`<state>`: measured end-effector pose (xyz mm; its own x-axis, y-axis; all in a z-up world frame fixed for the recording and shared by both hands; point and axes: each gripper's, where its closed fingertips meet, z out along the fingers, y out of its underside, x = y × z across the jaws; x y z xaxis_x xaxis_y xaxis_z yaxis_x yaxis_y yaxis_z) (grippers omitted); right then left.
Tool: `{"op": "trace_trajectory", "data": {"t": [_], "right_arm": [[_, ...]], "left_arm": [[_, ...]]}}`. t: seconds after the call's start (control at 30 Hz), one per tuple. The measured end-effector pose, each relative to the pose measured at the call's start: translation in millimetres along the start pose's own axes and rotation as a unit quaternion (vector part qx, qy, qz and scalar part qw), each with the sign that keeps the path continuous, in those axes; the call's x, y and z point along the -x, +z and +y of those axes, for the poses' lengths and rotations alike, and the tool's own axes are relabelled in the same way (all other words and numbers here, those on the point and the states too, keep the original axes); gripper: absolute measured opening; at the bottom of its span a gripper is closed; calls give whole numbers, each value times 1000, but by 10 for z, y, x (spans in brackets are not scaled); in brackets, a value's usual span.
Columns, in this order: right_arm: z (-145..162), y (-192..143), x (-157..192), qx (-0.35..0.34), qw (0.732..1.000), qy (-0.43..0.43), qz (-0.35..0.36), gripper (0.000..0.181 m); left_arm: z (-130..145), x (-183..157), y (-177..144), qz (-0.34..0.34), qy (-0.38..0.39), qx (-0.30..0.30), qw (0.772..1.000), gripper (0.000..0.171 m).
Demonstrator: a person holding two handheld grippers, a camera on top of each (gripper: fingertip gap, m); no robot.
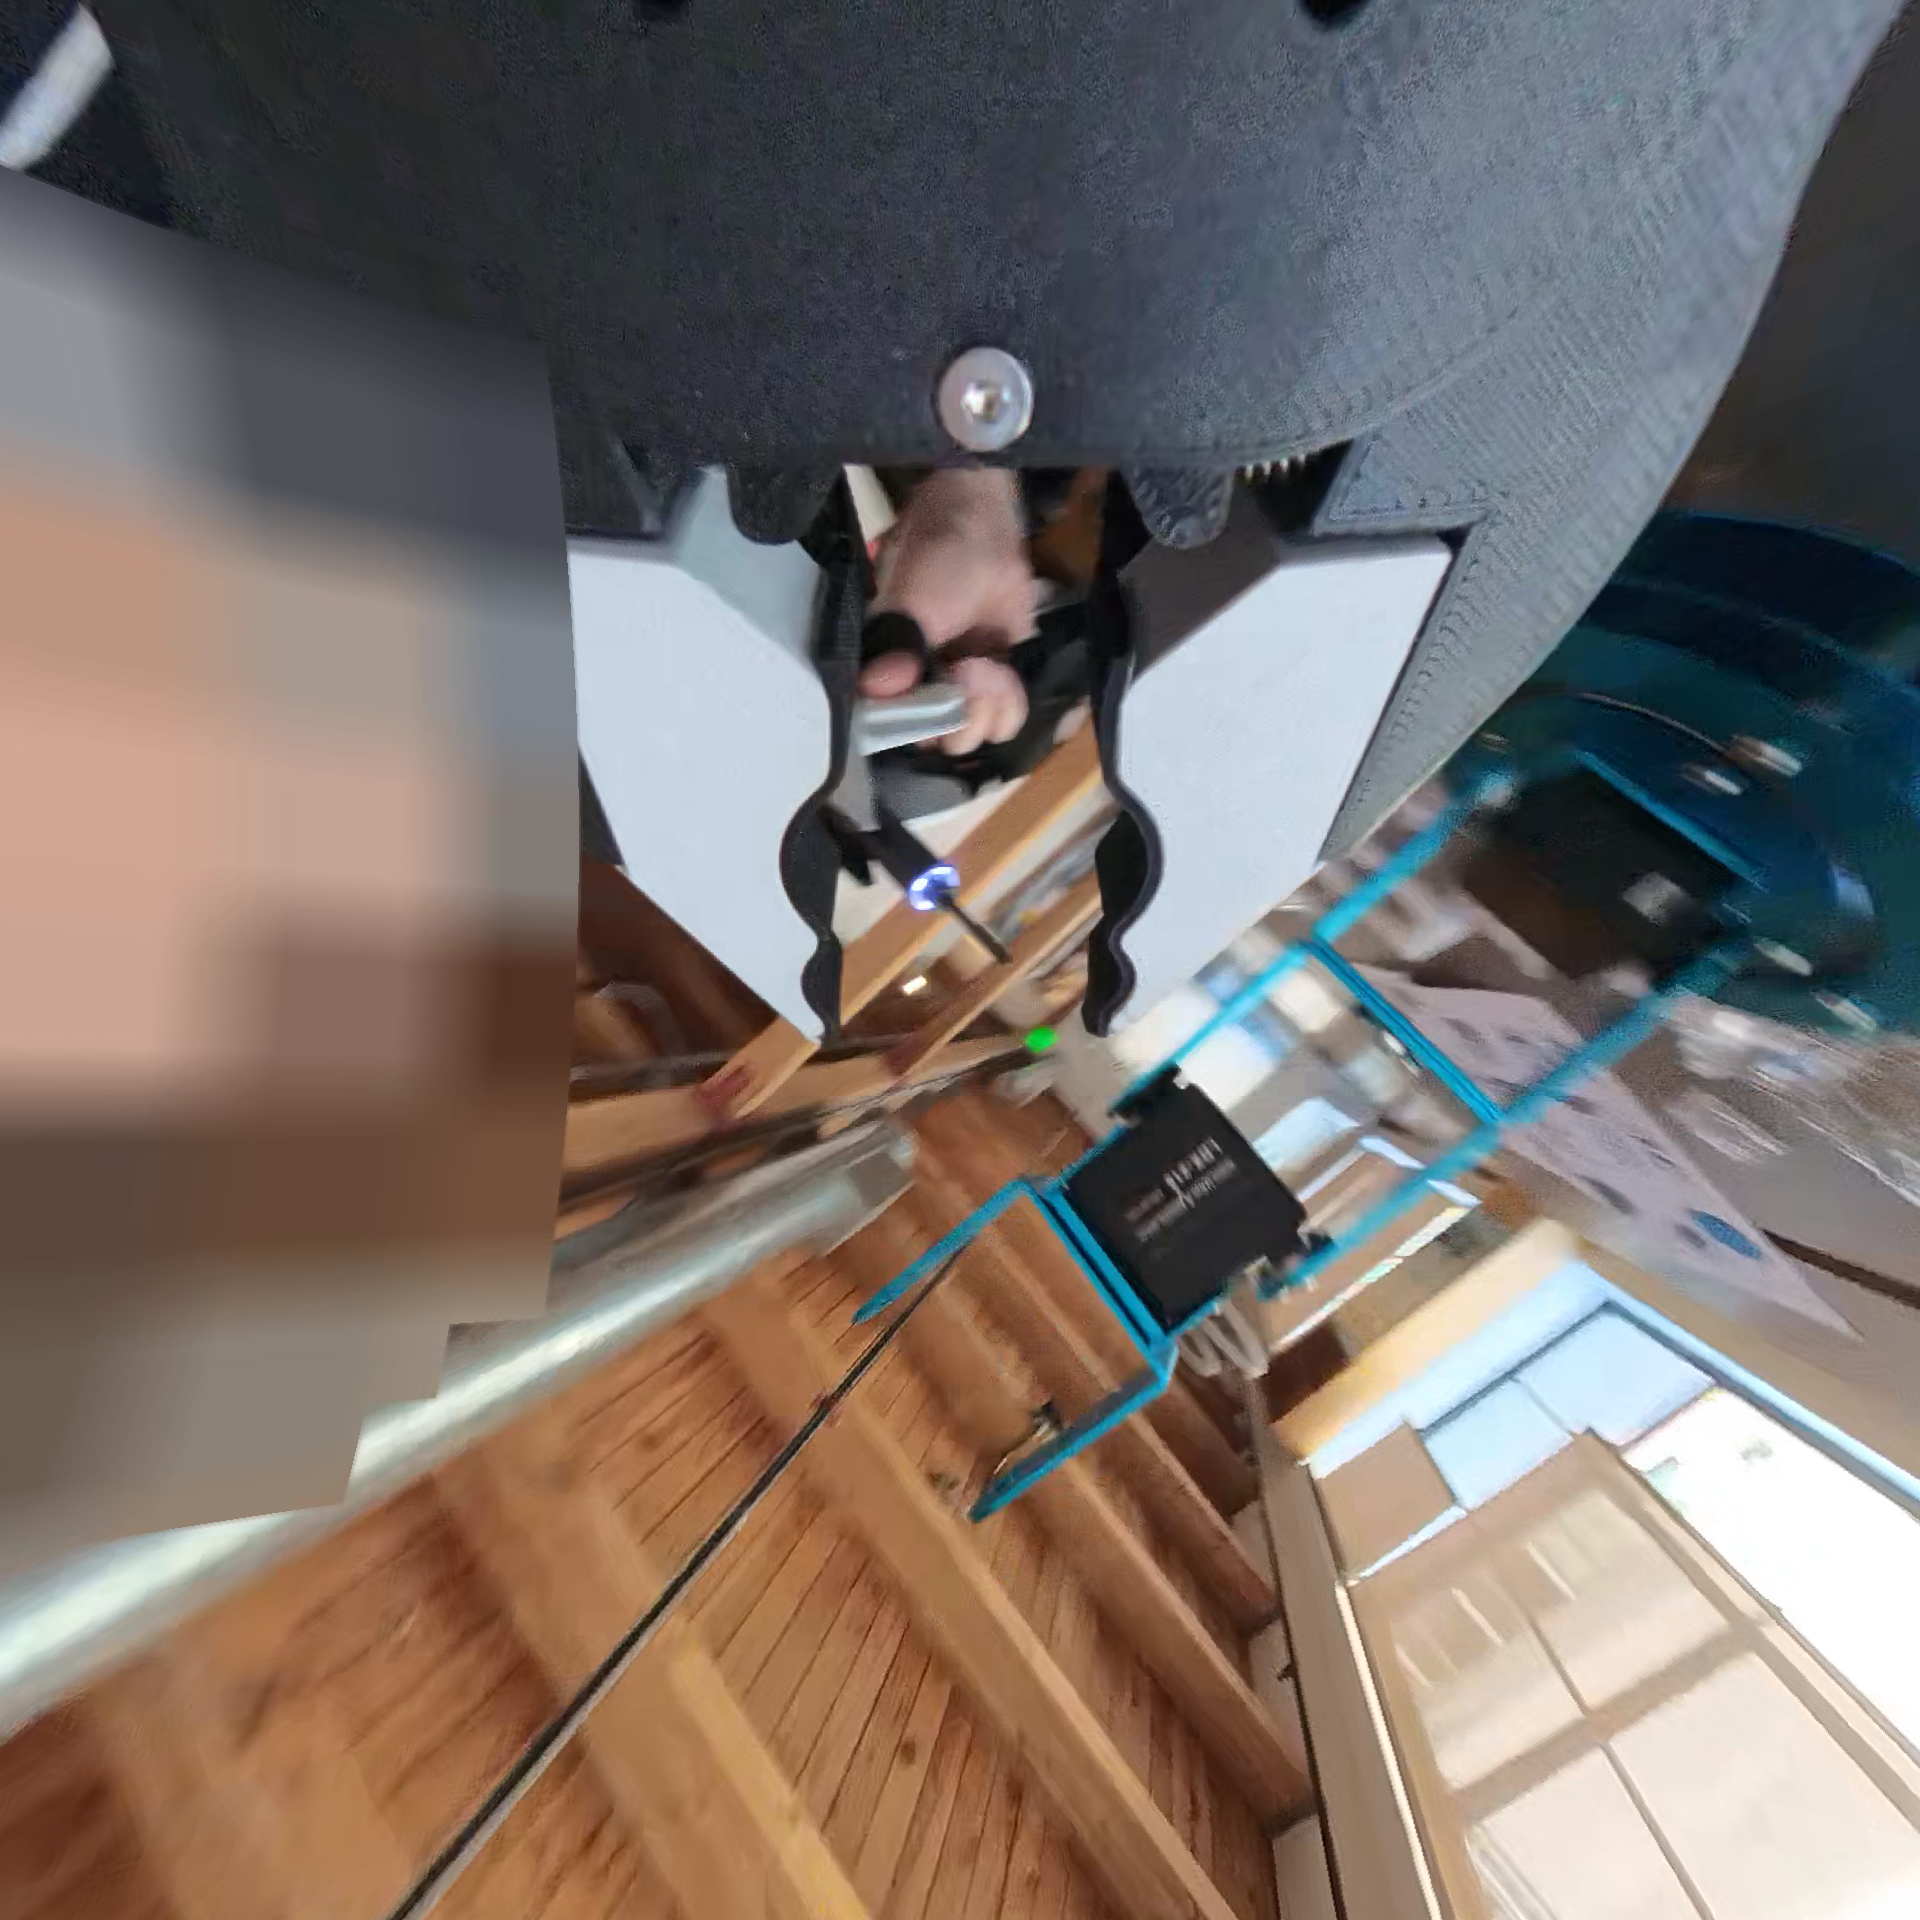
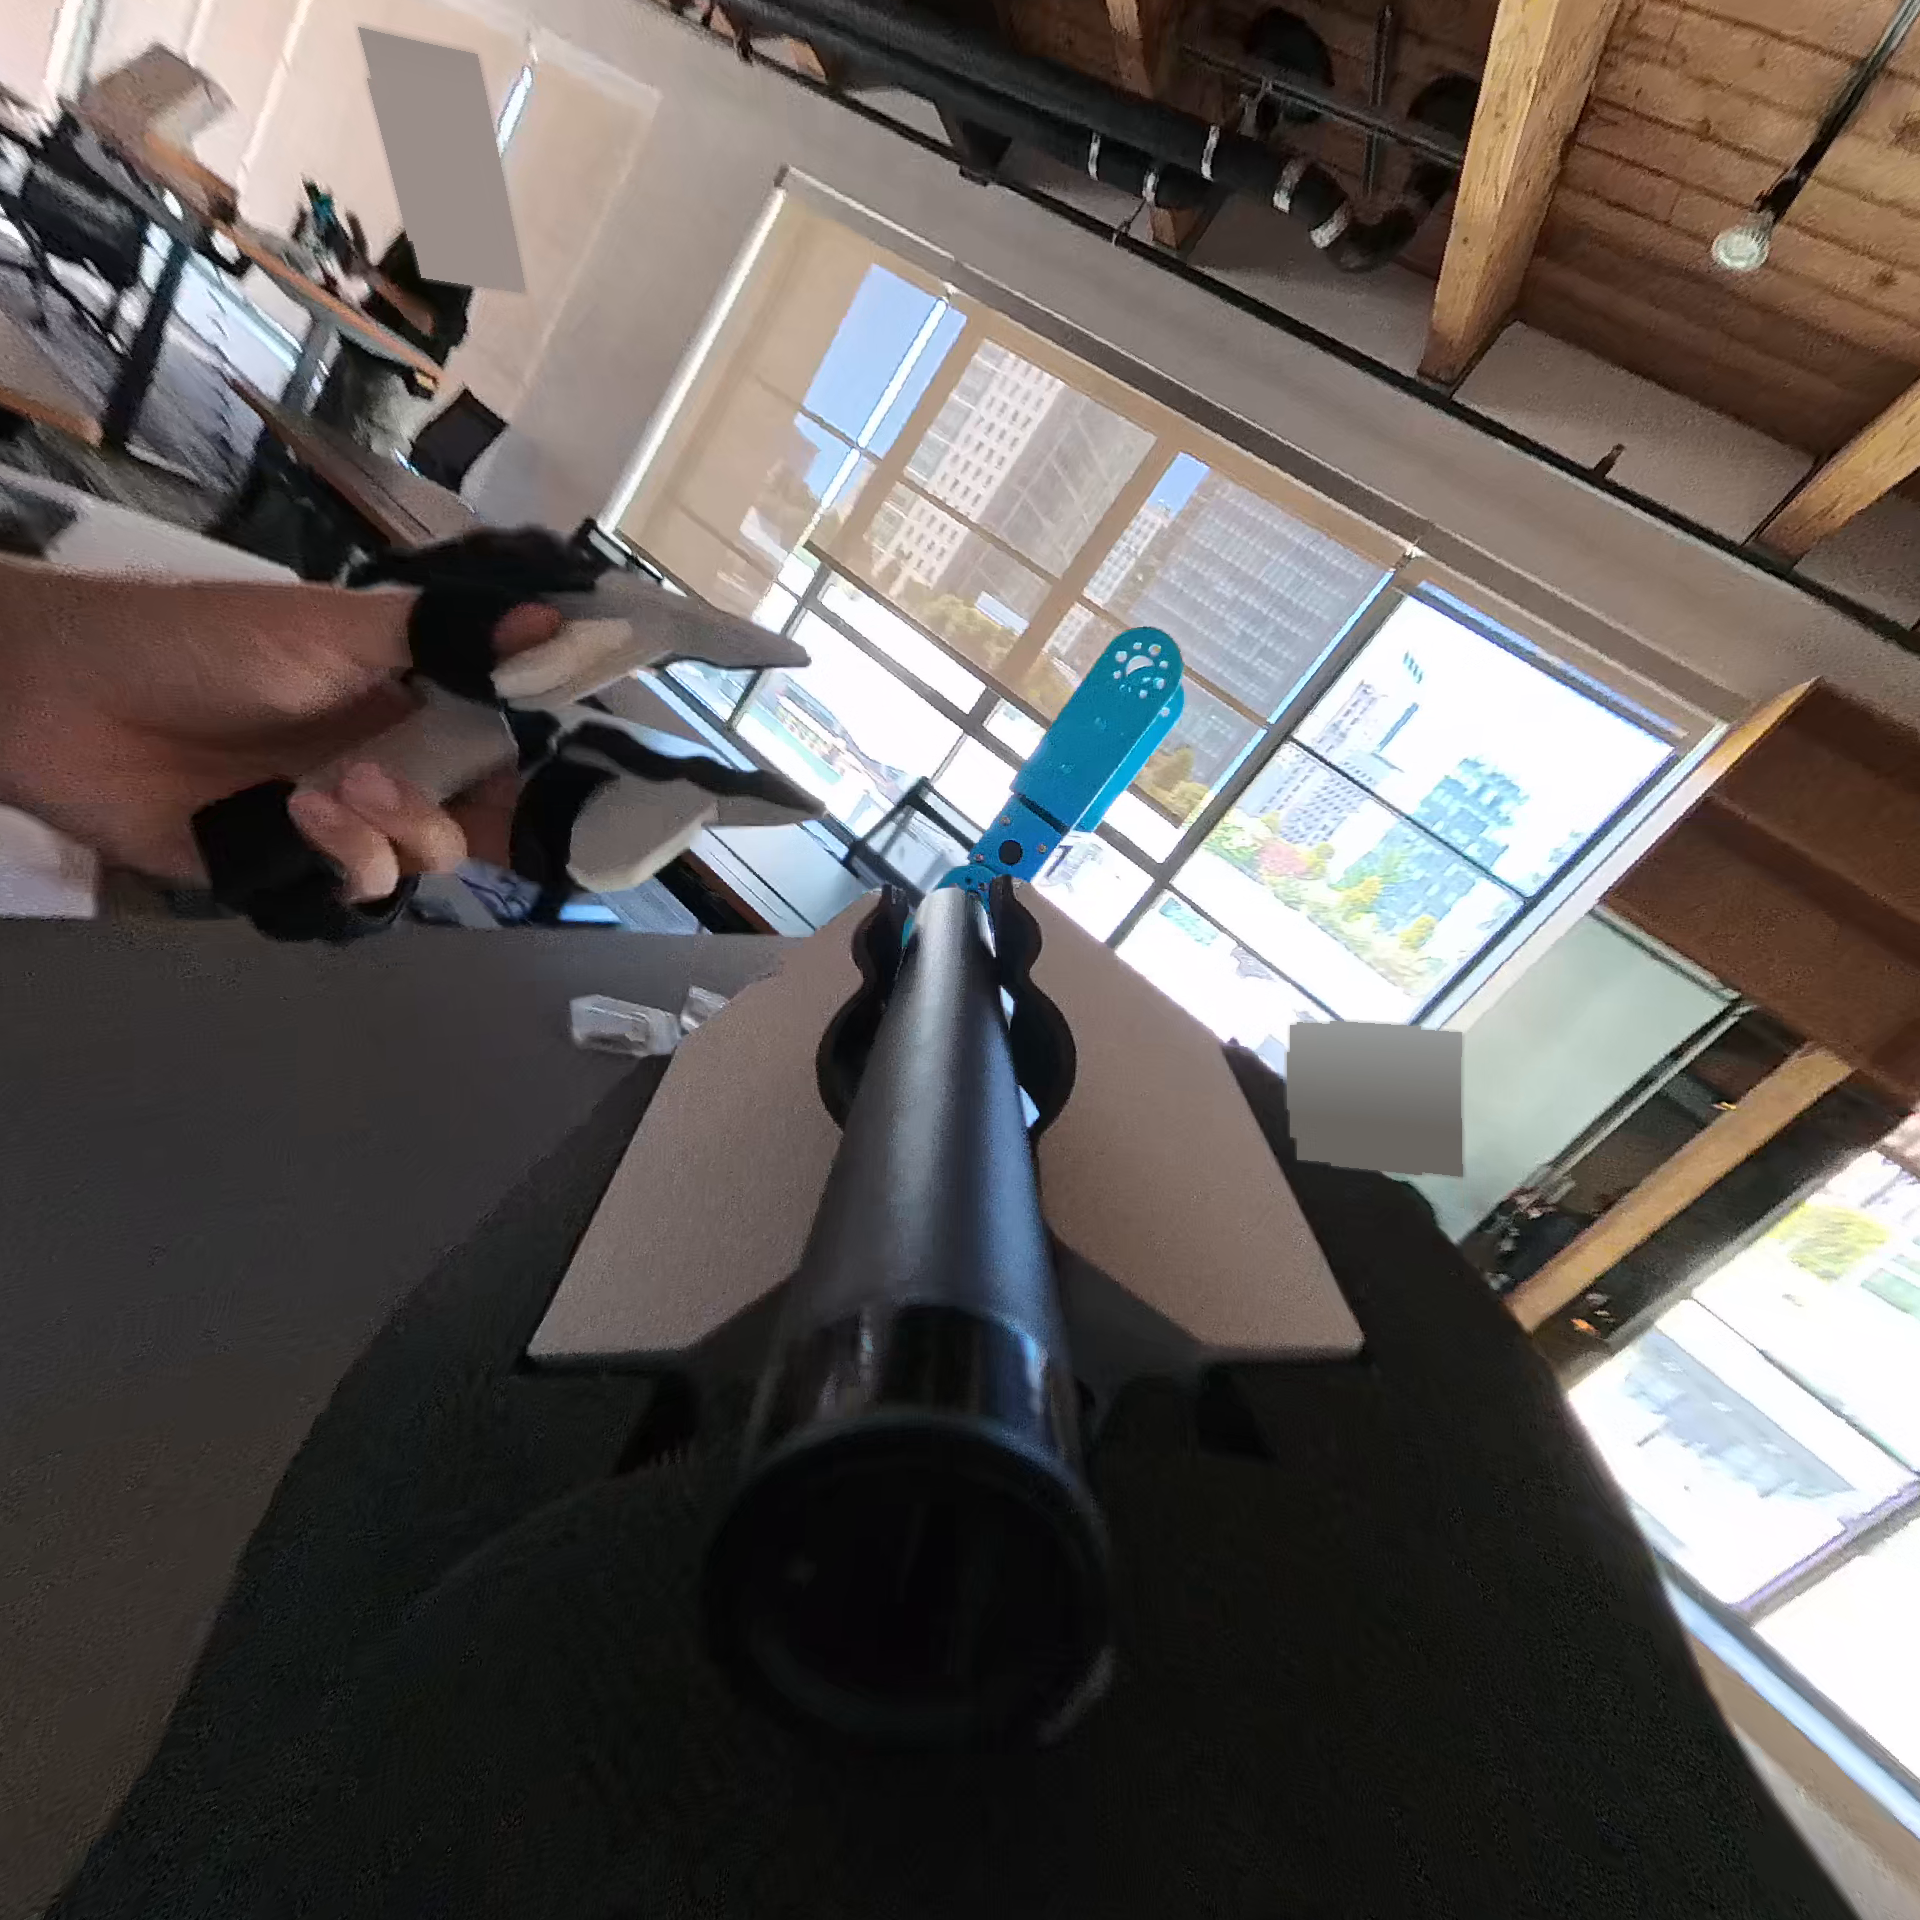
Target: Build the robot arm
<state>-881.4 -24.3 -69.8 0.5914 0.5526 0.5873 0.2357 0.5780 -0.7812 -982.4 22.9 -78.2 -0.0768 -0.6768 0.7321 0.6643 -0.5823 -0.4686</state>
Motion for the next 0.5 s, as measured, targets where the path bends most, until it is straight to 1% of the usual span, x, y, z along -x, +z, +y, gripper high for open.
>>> {"op": "trace_trajectory", "data": {"t": [0.07,0.1,0.13,0.17,0.23,0.27,0.3,0.4,0.5], "right_arm": [[29,47,-6,10,1000,-25,2,17],[42,72,-16,12,999,-32,5,17],[53,97,-24,13,999,-38,8,17],[66,121,-29,13,999,-44,12,17],[91,167,-49,15,998,-57,26,18],[96,191,-48,16,998,-62,30,18],[101,214,-33,16,997,-65,29,18],[130,272,-4,20,997,-71,30,17],[157,318,-8,20,997,-71,37,17]], "left_arm": [[-94,52,49,-27,101,39,994,53],[-126,94,84,-44,157,61,985,58],[-148,114,130,-53,211,80,973,64],[-150,139,178,-60,263,100,958,67],[-141,335,249,-102,353,145,919,81],[-124,426,279,-114,379,163,904,84],[-91,493,310,-116,391,180,895,84],[-25,647,398,-118,410,209,880,87],[-17,721,465,-117,420,219,873,82]]}}
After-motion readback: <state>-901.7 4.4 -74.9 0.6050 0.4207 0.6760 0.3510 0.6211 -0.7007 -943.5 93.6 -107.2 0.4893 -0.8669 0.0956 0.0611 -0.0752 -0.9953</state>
